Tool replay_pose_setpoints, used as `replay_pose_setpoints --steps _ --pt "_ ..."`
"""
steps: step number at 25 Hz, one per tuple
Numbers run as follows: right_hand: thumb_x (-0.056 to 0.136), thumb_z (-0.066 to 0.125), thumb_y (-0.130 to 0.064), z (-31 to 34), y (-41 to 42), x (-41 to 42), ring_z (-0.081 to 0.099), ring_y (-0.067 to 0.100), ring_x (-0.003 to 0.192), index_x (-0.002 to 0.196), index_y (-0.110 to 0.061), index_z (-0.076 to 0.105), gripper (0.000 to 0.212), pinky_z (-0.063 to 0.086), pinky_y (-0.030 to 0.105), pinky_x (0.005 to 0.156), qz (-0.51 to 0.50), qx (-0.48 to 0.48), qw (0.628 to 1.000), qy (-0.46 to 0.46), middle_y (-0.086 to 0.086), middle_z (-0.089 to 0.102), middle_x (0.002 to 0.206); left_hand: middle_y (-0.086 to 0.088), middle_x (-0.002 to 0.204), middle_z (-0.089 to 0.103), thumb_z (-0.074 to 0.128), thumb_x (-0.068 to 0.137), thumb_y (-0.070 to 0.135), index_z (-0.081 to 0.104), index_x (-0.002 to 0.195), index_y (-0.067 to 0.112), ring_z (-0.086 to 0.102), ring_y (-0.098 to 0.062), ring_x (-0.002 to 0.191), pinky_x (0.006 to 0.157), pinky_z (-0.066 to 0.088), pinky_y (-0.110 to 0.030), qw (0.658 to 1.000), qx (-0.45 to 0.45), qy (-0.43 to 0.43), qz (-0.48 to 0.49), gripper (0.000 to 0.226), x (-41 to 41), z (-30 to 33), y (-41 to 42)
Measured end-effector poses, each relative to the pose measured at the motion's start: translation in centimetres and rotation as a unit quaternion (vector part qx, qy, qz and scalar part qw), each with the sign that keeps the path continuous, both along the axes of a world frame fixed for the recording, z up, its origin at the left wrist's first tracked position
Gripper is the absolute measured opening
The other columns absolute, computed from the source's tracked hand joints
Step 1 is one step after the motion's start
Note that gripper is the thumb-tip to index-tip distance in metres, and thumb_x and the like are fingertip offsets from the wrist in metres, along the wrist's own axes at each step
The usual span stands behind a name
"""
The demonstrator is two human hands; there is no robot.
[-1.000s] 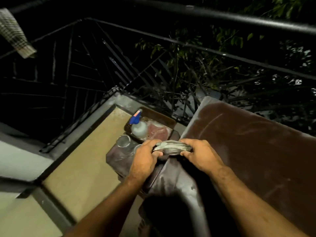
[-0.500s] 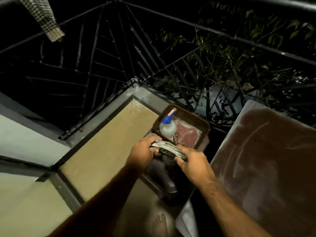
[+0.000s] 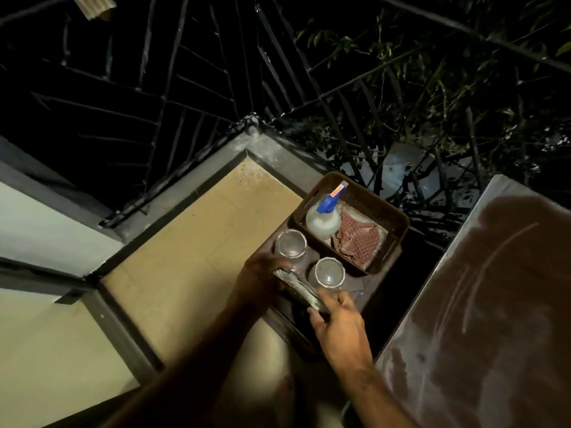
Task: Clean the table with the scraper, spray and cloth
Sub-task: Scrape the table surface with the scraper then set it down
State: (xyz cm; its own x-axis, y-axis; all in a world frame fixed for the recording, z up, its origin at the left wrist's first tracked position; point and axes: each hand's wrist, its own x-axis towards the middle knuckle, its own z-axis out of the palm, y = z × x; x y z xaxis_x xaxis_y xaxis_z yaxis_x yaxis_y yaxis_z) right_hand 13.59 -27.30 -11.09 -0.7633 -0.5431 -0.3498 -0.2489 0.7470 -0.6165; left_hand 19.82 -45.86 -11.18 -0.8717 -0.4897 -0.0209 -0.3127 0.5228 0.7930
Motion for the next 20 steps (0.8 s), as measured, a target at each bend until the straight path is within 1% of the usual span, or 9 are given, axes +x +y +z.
replay_pose_setpoints --steps 1,2,4,7,10,13,14,16,20 --pt "0.095 0.063 -0.030 -0.6 -0.2 0.3 0.051 0.009 0.094 0.141 -0.031 0.052 0.047 0.040 0.016 0.090 -0.007 0.003 1.000 0.001 -0.007 0.043 0.113 -0.003 0.097 0.070 0.061 0.072 0.030 0.076 0.099 0.006 0.059 0.014 0.088 0.077 0.047 -0.009 1.000 0.008 -0.003 0.003 0.039 0.2 -1.0 0.0" --pt "0.095 0.063 -0.029 -1.1 -0.4 0.6 0.053 0.011 0.096 0.141 -0.029 0.052 0.048 0.041 0.019 0.094 -0.013 0.006 1.000 0.001 -0.005 0.045 0.116 -0.004 0.102 0.071 0.060 0.074 0.030 0.076 0.101 0.008 0.060 0.009 0.093 0.082 0.050 -0.016 1.000 0.003 -0.012 0.003 0.039 0.4 -1.8 0.0" --pt "0.094 0.063 -0.026 -2.4 -0.8 0.9 0.054 0.014 0.100 0.141 -0.027 0.053 0.048 0.041 0.023 0.099 -0.025 0.011 1.000 0.000 -0.001 0.048 0.122 -0.009 0.105 0.073 0.054 0.078 0.033 0.077 0.101 0.010 0.068 -0.015 0.100 0.088 0.052 -0.031 1.000 -0.010 -0.023 0.002 0.039 0.6 -3.3 -0.1" --pt "0.093 0.065 -0.022 -4.1 -1.0 0.9 0.048 0.009 0.095 0.140 -0.026 0.055 0.048 0.037 0.018 0.098 -0.045 0.010 0.999 0.001 -0.002 0.047 0.119 -0.013 0.099 0.075 0.052 0.080 0.033 0.078 0.097 0.009 0.070 -0.030 0.097 0.086 0.050 -0.029 0.998 -0.057 -0.033 -0.008 0.039 0.2 -5.0 0.0" --pt "0.092 0.066 -0.019 -5.9 -1.3 0.7 0.048 0.009 0.094 0.137 -0.024 0.058 0.046 0.033 0.012 0.093 -0.063 0.004 0.998 -0.005 -0.005 0.046 0.111 -0.012 0.101 0.073 0.058 0.080 0.026 0.078 0.099 0.012 0.070 -0.029 0.094 0.080 0.047 -0.020 0.996 -0.066 -0.064 -0.002 0.031 -0.2 -6.8 0.1" --pt "0.091 0.067 -0.016 -7.4 -1.8 0.7 0.048 0.009 0.096 0.135 -0.023 0.061 0.045 0.031 0.011 0.094 -0.077 -0.004 0.997 -0.017 -0.004 0.048 0.111 -0.012 0.106 0.070 0.074 0.077 -0.001 0.077 0.105 0.010 0.060 -0.018 0.101 0.081 0.035 -0.008 0.997 -0.040 -0.065 0.013 0.030 -0.4 -8.2 0.1" --pt "0.091 0.067 -0.015 -7.8 -2.0 0.7 0.049 0.010 0.097 0.134 -0.023 0.061 0.044 0.033 0.013 0.095 -0.077 -0.008 0.997 -0.014 -0.003 0.050 0.111 -0.013 0.106 0.069 0.075 0.075 -0.006 0.077 0.104 0.008 0.055 -0.013 0.102 0.083 0.035 -0.008 0.998 -0.042 -0.054 0.008 0.032 -0.3 -8.5 0.1" --pt "0.089 0.069 -0.014 -8.5 -2.3 0.8 0.052 0.013 0.099 0.132 -0.022 0.063 0.045 0.036 0.017 0.096 -0.080 -0.014 0.997 -0.010 -0.001 0.052 0.111 -0.013 0.109 0.069 0.074 0.075 -0.008 0.077 0.103 0.007 0.051 -0.010 0.106 0.087 0.037 -0.009 0.998 -0.044 -0.039 -0.002 0.032 -0.2 -8.8 -0.2" --pt "0.085 0.071 -0.007 -9.6 -2.7 0.8 0.052 0.012 0.092 0.128 -0.017 0.066 0.044 0.040 0.018 0.094 -0.094 -0.026 0.995 0.005 0.000 0.054 0.104 -0.005 0.119 0.064 0.070 0.081 0.001 0.076 0.111 0.015 0.063 -0.016 0.106 0.086 0.042 -0.013 0.995 -0.024 -0.099 0.002 0.034 -0.1 -9.6 -0.8"
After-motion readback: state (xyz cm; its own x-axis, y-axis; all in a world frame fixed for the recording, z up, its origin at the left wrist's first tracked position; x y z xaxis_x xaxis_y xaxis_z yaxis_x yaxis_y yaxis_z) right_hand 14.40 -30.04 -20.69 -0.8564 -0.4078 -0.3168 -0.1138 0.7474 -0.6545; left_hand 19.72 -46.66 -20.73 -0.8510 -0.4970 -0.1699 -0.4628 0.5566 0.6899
